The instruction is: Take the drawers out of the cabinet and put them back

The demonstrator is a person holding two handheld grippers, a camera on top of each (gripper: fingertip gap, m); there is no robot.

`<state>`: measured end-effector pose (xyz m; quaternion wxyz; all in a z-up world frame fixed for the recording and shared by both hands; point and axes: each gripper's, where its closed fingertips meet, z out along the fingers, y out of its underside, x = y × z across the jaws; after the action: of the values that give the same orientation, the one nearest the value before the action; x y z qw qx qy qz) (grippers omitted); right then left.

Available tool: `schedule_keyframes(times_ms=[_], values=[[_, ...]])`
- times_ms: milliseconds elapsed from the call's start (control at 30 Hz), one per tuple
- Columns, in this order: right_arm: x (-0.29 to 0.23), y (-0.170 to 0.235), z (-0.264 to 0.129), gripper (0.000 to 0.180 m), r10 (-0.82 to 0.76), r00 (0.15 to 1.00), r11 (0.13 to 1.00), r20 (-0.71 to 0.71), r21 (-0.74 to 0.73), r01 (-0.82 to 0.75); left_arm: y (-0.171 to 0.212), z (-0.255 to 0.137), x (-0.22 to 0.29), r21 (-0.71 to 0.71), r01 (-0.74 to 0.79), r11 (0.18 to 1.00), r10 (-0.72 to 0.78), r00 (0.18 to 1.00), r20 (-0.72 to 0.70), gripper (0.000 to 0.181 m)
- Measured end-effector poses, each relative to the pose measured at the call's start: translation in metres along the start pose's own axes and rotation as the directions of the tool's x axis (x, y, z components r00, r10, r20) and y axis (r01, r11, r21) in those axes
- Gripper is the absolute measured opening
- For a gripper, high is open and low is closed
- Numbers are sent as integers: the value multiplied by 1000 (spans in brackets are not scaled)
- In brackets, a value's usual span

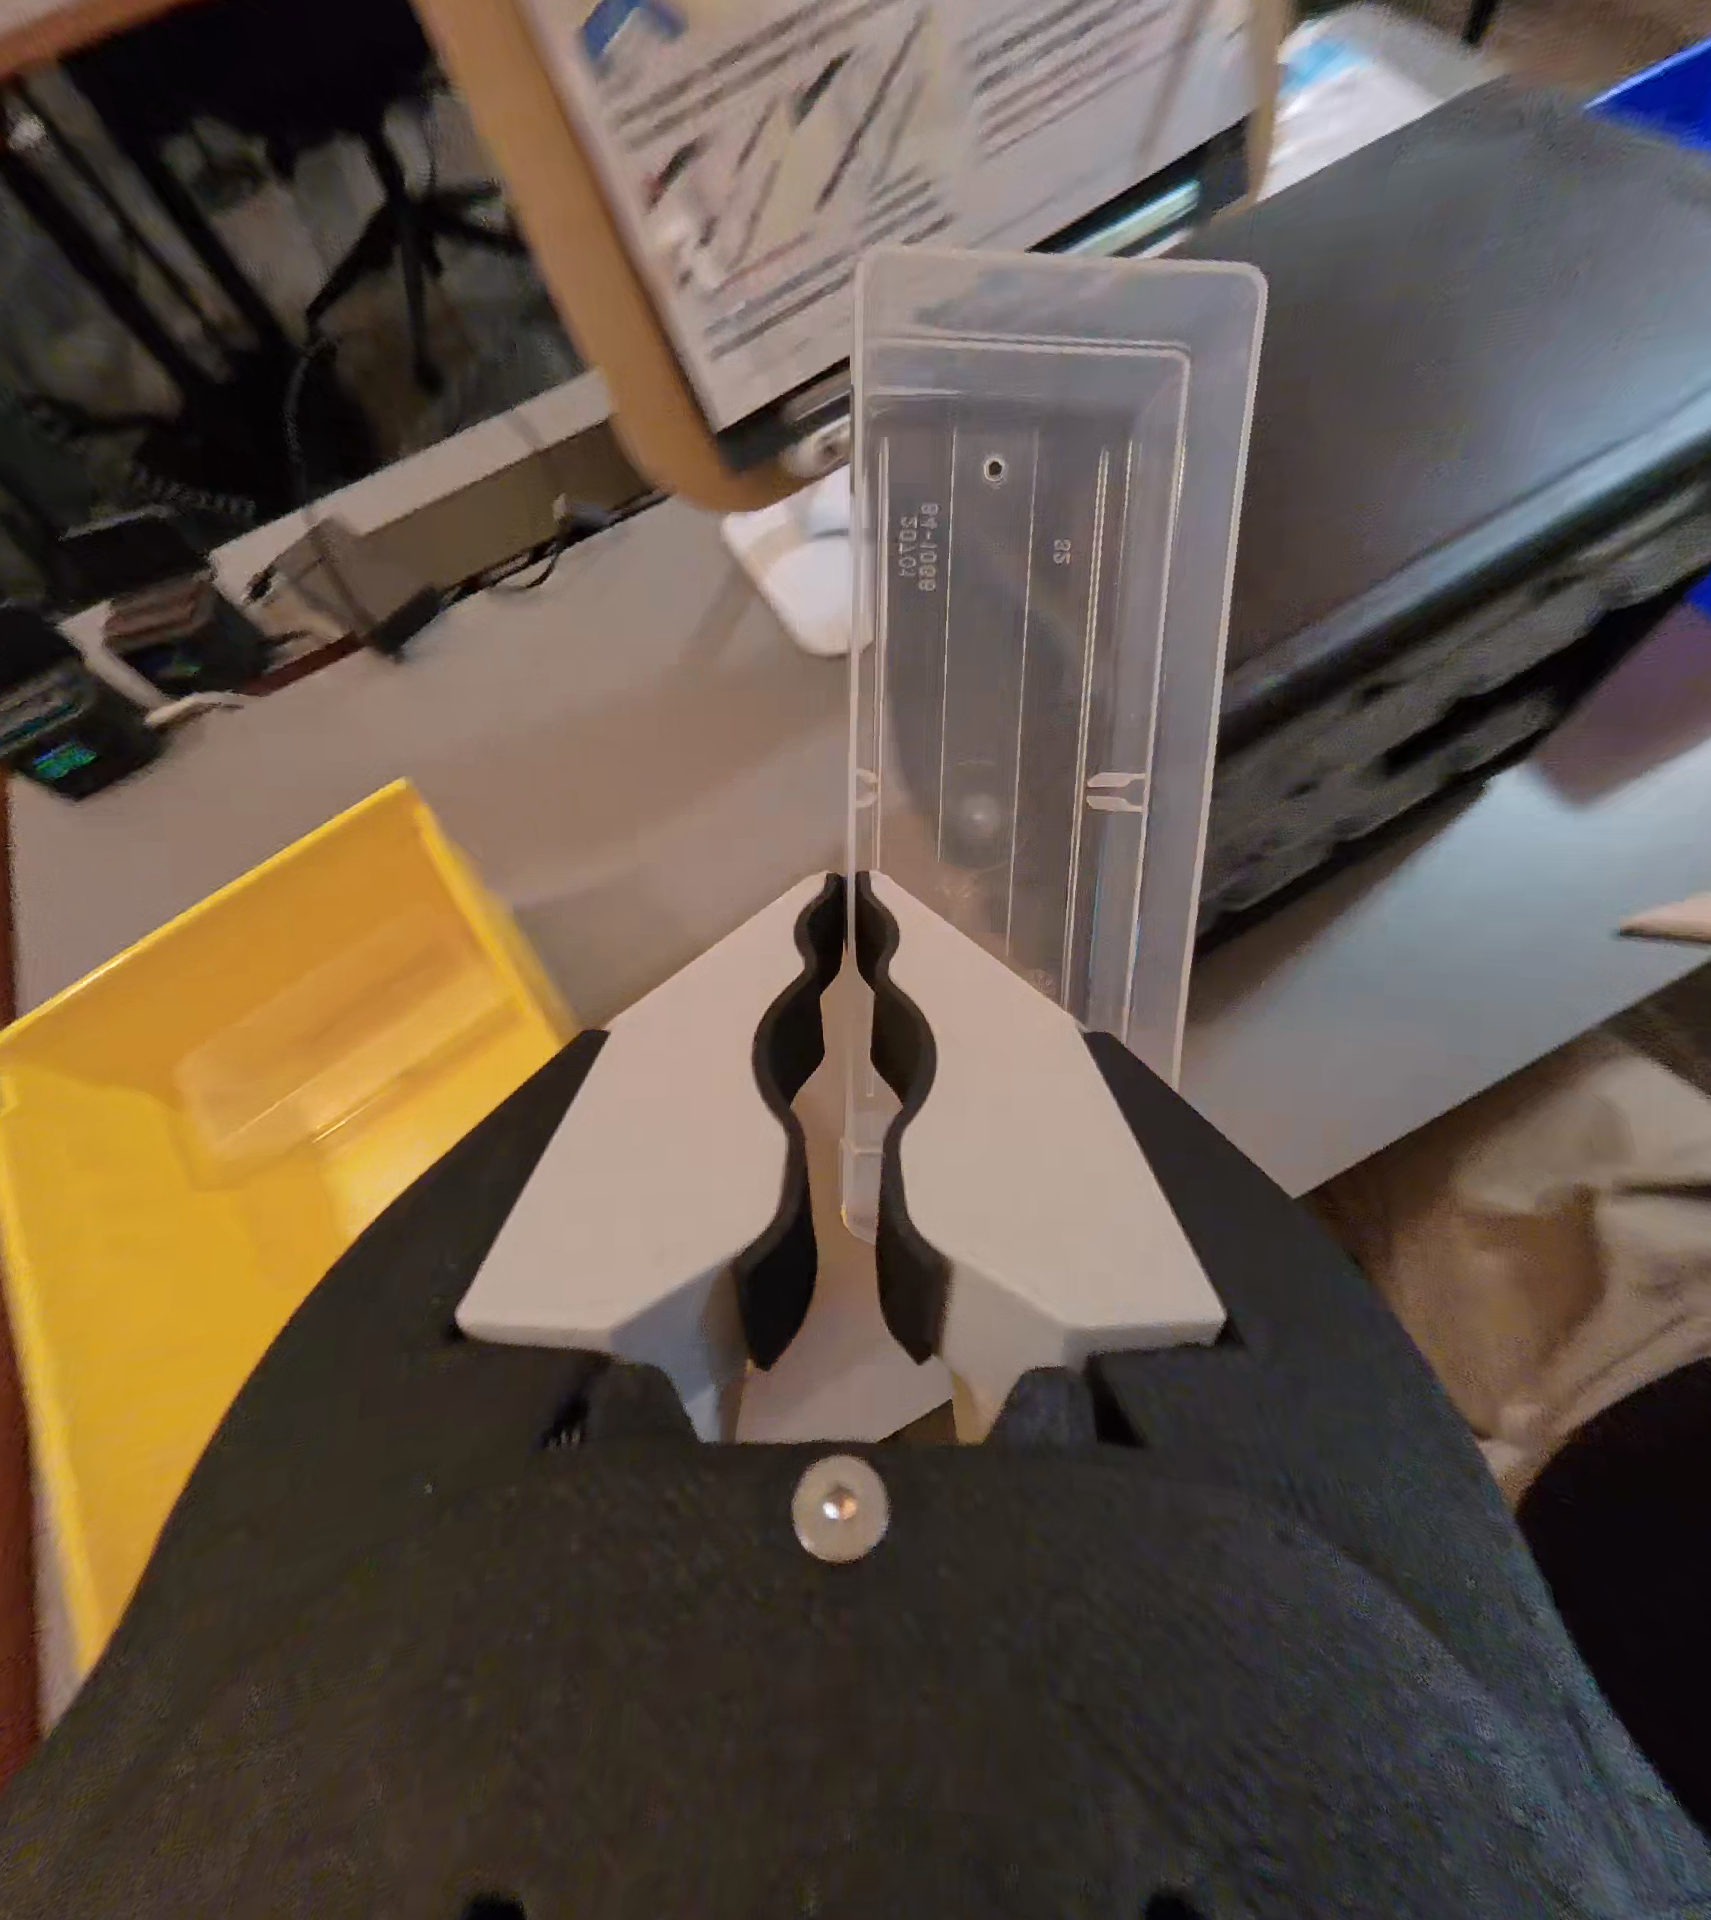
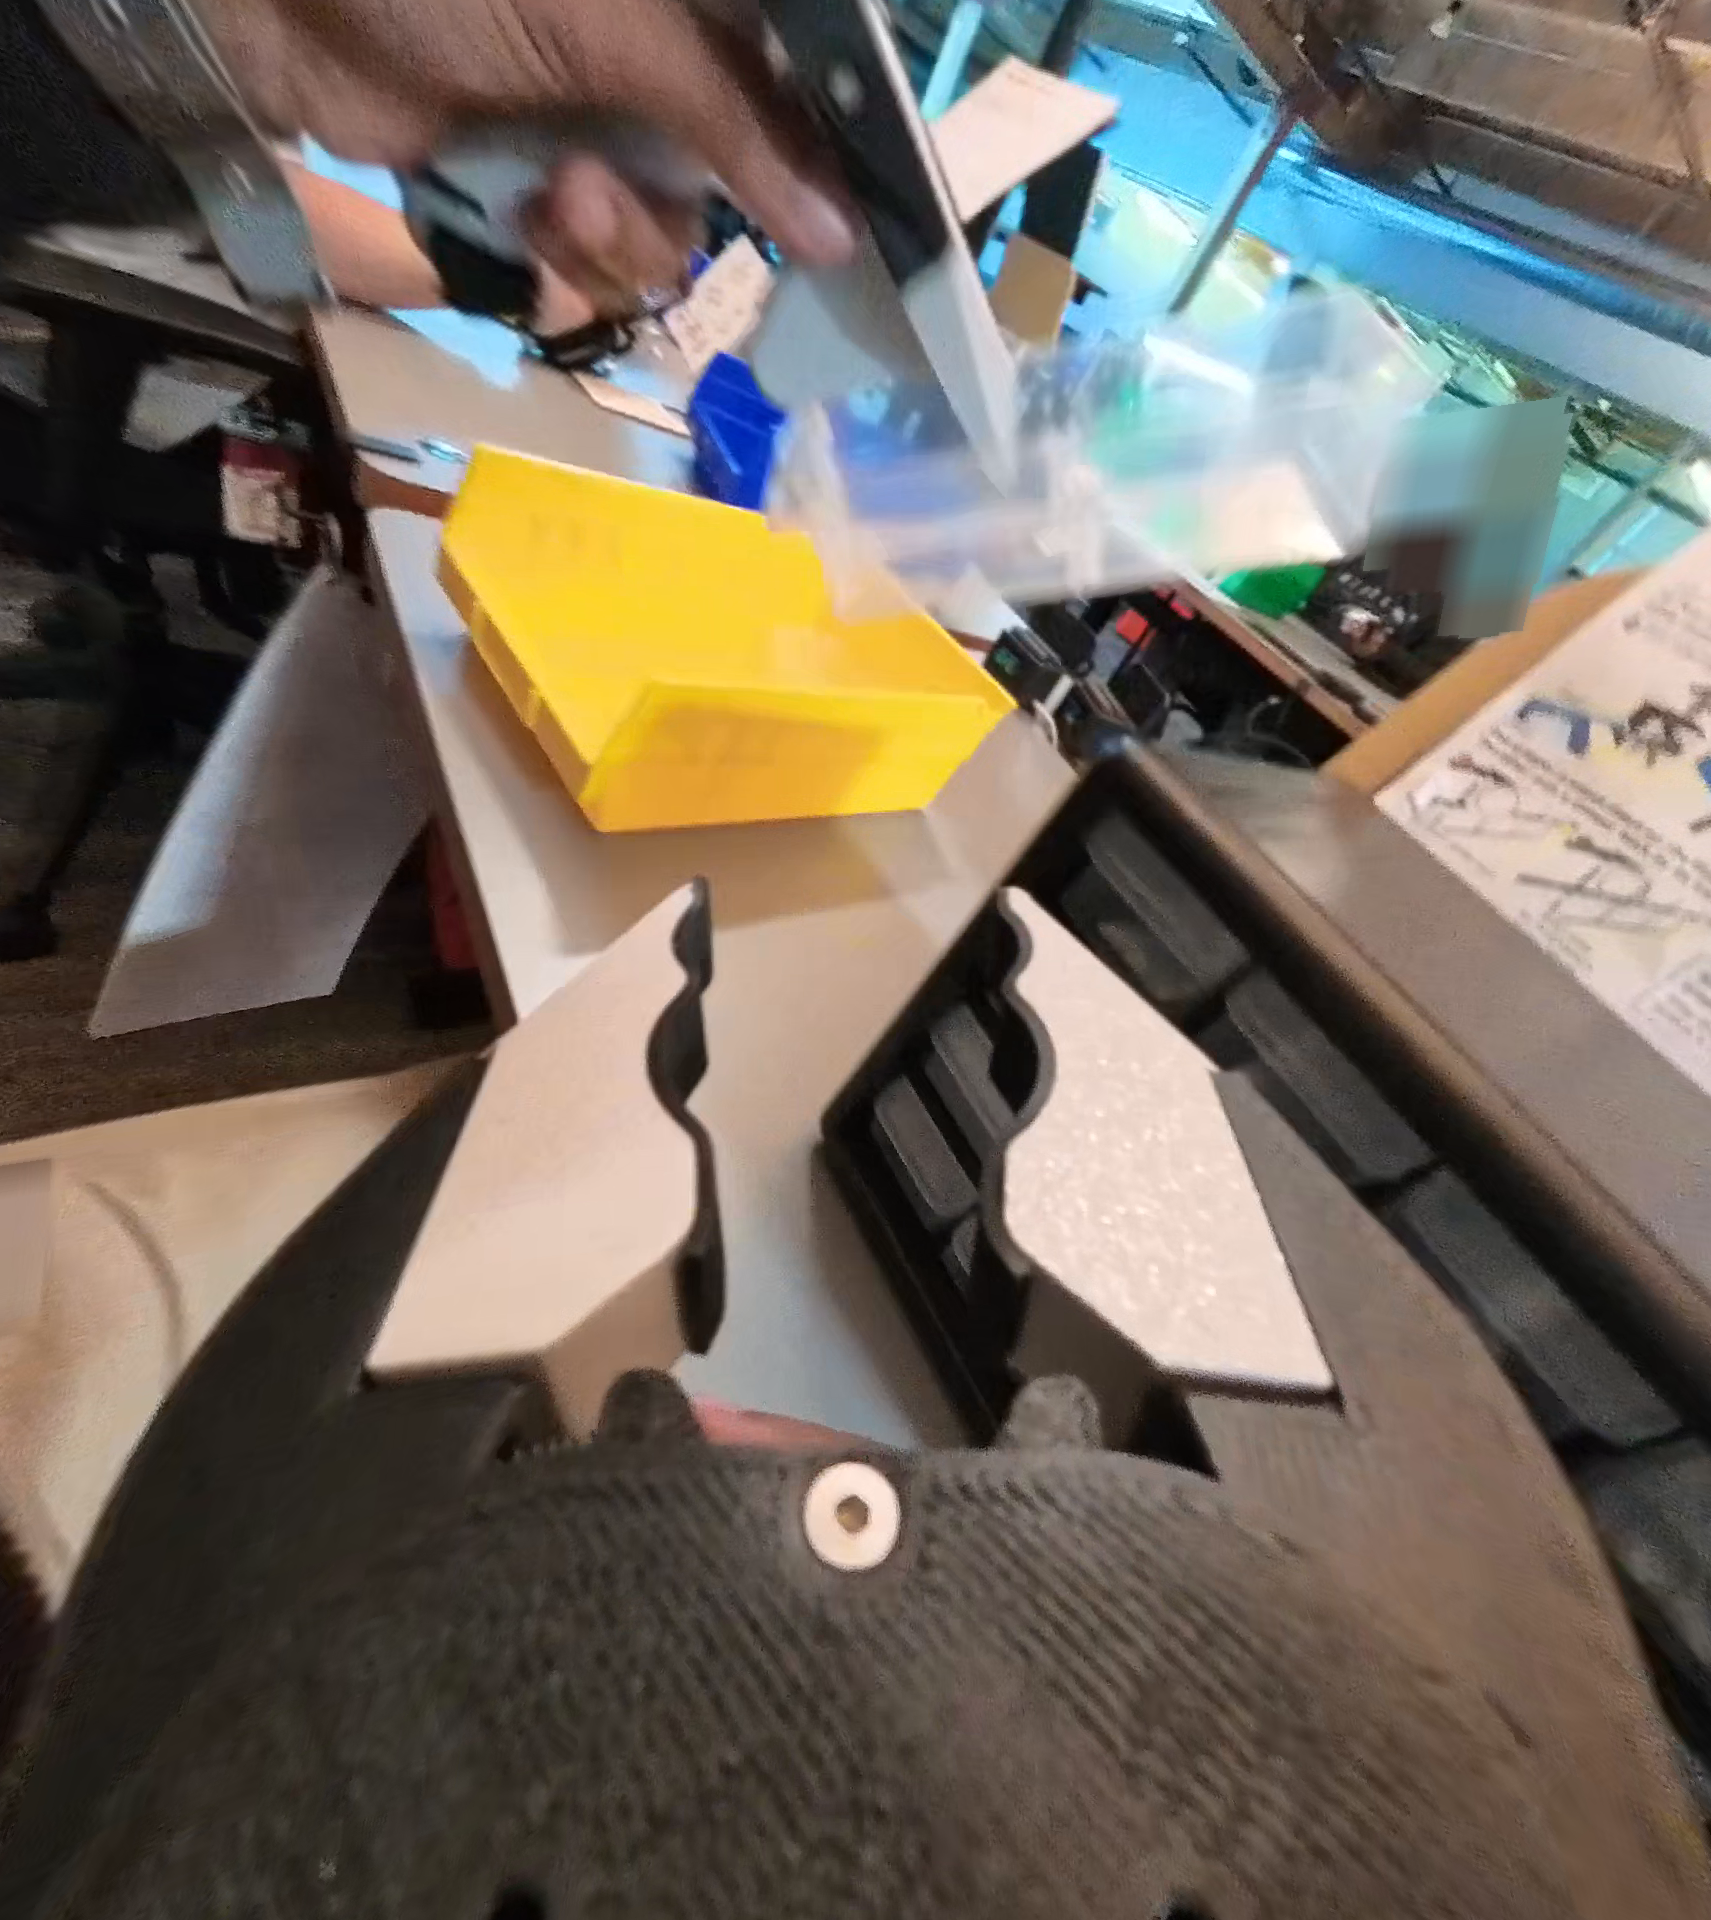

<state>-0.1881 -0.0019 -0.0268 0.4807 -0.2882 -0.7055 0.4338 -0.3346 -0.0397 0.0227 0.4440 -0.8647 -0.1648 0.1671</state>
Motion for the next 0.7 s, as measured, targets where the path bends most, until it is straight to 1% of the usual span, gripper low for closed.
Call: schedule_keyframes(times_ms=[100,167,233,333,433,500,633,700], values=[[-26,-31,-10,61,-47,998,999,36,18,46,-4,-3,50,70,37,997,-31,996,-78,0],[-39,-42,-16,61,-111,993,994,27,26,110,6,-1,78,72,67,995,-58,991,-120,0],[-47,-44,-21,61,-204,979,979,-6,9,204,19,2,101,68,108,992,-97,984,-152,0],[-49,-36,-25,60,-324,945,945,-49,-66,321,42,10,133,21,157,987,-149,967,-206,0],[-52,-22,-26,57,-379,924,917,-39,-146,370,57,16,156,-11,177,984,-175,958,-229,0],[-53,-7,-25,55,-417,909,888,-13,-219,404,61,19,169,-21,178,984,-178,955,-239,0],[-41,15,-25,51,-516,856,807,-23,-350,476,65,31,180,-35,176,984,-180,954,-240,0],[-37,21,-26,50,-508,861,802,-26,-379,461,65,37,182,-41,164,986,-170,957,-237,0]])
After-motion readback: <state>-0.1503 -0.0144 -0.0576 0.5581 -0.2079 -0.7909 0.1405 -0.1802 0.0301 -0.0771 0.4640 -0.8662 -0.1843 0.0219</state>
